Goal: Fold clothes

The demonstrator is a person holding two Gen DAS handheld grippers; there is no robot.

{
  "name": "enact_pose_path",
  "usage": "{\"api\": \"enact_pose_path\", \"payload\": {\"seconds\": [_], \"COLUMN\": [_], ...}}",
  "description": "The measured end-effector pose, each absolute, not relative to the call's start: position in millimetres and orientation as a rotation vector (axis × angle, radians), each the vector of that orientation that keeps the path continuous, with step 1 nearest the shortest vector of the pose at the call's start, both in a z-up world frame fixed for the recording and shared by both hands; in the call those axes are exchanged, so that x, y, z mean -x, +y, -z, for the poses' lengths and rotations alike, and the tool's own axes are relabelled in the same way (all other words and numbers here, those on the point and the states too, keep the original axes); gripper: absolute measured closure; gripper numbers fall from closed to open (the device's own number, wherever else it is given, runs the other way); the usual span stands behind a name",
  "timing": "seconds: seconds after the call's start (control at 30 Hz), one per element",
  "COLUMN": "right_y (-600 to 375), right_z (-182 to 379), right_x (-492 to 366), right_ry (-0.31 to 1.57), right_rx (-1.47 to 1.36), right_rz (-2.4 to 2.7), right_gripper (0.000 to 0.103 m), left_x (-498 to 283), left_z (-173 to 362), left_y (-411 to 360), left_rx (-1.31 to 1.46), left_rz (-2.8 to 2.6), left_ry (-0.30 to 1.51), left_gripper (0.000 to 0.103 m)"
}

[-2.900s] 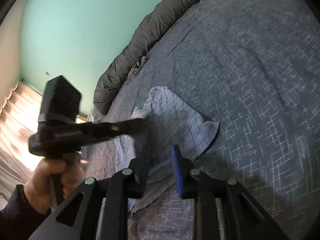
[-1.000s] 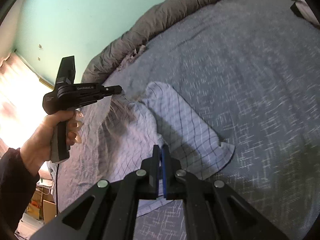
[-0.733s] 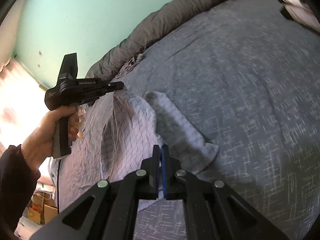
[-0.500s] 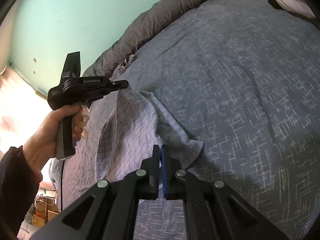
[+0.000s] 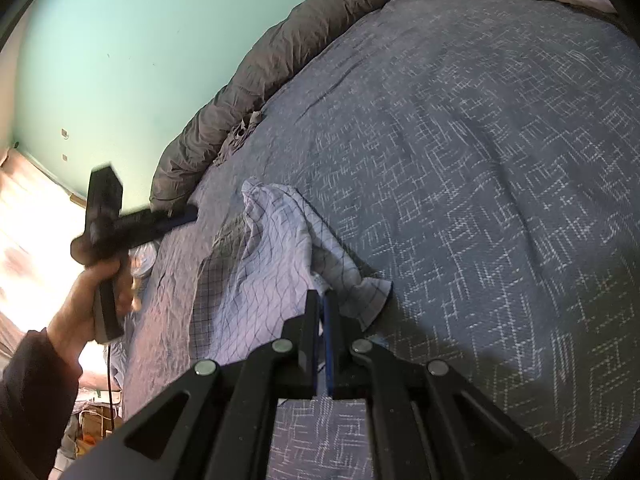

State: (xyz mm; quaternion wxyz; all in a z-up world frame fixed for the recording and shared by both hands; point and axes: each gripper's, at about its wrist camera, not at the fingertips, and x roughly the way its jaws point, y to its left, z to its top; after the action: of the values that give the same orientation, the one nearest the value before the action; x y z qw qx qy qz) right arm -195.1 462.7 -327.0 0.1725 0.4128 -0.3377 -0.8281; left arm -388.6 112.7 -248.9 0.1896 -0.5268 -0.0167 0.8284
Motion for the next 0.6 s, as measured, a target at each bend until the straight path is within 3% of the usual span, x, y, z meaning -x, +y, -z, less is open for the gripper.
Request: {"api": "enact_pose_path", "payload": {"seconds": [0.6], "right_y": [466], "right_z": [334], "right_x": [195], "right_ry": [-0.978], "right_rx": [-1.179], "right_rz": [2.334], "right_gripper": [0.101], "left_x": [326], "left_z": [301], "left_y": [57], "left_rx": [1.551], "left_rz": [-2.302], "left_ry": [-0.051], "left_gripper": [0.065]}}
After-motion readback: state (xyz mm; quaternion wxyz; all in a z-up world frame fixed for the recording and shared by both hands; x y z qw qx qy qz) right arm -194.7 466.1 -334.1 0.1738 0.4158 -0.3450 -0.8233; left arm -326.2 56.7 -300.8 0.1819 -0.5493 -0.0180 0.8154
